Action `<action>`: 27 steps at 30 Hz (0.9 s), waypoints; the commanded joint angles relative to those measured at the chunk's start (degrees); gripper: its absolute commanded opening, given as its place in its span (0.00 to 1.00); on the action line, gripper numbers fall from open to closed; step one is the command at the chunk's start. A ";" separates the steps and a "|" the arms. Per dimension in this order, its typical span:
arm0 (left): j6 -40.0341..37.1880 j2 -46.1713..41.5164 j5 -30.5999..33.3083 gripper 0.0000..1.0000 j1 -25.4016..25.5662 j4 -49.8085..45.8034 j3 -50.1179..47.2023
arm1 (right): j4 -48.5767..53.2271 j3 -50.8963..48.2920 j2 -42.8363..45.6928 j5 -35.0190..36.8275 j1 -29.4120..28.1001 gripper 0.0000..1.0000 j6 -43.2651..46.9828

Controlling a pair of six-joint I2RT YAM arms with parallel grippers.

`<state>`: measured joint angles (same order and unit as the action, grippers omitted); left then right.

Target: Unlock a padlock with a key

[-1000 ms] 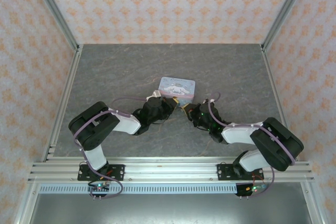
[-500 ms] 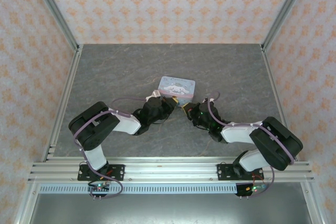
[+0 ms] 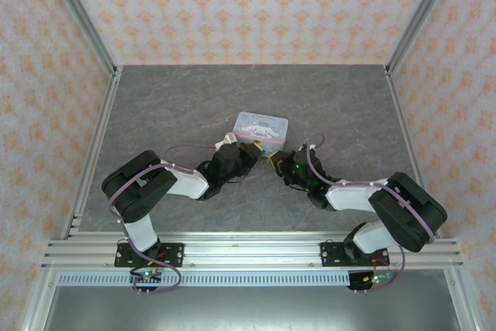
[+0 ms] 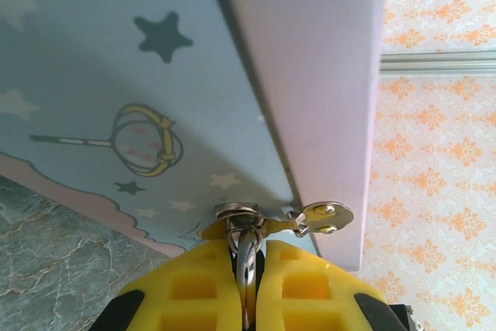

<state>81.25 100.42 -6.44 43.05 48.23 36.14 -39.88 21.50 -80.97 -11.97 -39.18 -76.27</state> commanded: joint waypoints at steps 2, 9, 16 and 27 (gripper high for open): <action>0.77 0.15 0.68 0.00 1.43 1.53 2.05 | -1.90 2.15 0.77 -0.87 -0.46 0.00 -0.63; 1.10 -0.05 1.56 0.00 1.43 1.34 1.83 | -1.72 1.20 1.59 -0.34 -0.68 0.00 -0.88; 1.01 -0.23 1.80 0.00 1.45 0.80 1.65 | -0.68 0.40 3.18 0.45 -0.64 0.00 -0.78; 3.32 -0.60 1.39 0.00 1.71 2.97 1.30 | -4.32 -0.30 1.17 2.33 -0.49 0.00 -0.51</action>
<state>83.18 100.42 -5.19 43.79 48.29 36.49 -39.11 21.50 -79.44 -11.49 -39.40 -76.53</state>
